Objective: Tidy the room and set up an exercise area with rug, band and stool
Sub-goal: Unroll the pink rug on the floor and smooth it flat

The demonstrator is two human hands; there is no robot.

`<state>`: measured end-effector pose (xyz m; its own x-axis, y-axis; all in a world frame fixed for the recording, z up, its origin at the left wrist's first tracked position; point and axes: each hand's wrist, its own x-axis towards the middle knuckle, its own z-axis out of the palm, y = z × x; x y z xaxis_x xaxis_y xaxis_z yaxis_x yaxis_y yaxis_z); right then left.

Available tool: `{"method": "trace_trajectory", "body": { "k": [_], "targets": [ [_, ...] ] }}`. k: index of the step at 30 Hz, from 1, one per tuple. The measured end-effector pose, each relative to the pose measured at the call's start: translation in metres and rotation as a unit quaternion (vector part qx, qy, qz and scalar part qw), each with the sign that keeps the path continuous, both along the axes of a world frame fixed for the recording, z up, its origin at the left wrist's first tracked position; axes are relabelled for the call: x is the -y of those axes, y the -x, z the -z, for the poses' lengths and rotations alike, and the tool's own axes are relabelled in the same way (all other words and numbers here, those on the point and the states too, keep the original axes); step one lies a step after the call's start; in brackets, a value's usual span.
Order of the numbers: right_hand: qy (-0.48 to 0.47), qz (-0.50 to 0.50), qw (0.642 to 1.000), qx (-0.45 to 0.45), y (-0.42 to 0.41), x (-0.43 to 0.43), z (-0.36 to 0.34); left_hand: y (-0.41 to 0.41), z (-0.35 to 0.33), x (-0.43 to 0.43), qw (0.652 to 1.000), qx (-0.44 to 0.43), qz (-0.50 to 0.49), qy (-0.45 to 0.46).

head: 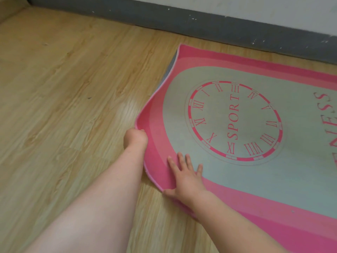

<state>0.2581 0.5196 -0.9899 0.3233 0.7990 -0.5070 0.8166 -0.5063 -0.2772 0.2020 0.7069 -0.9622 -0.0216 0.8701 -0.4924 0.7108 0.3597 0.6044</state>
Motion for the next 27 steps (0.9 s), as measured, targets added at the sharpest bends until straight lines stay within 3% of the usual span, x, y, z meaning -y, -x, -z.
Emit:
{"method": "trace_trajectory", "body": {
  "k": [9,12,14,17,20,22,27],
  "targets": [
    [-0.013,-0.058,0.998,-0.018,0.018,-0.024,0.001,0.039,0.004,-0.025,0.998,-0.045,-0.033,0.005],
    [-0.032,-0.065,0.997,0.004,0.014,-0.030,0.000,0.046,0.000,-0.023,0.984,-0.152,0.052,-0.075],
    [-0.057,-0.068,0.996,0.026,0.004,-0.036,0.000,0.052,0.000,-0.026,0.945,-0.235,0.118,-0.194],
    [-0.041,-0.051,0.998,0.024,-0.012,-0.049,0.000,0.053,0.011,-0.032,0.851,-0.280,0.272,-0.352],
    [-0.018,-0.033,0.999,0.022,-0.022,-0.070,0.000,0.049,0.027,-0.032,0.799,-0.278,0.392,-0.361],
    [-0.010,-0.033,0.999,0.028,-0.027,-0.086,0.001,0.046,0.039,-0.033,0.801,-0.281,0.432,-0.306],
    [-0.008,-0.030,0.999,0.039,-0.042,-0.120,0.003,0.034,0.053,-0.051,0.859,-0.221,0.414,-0.207]
  ]
}}
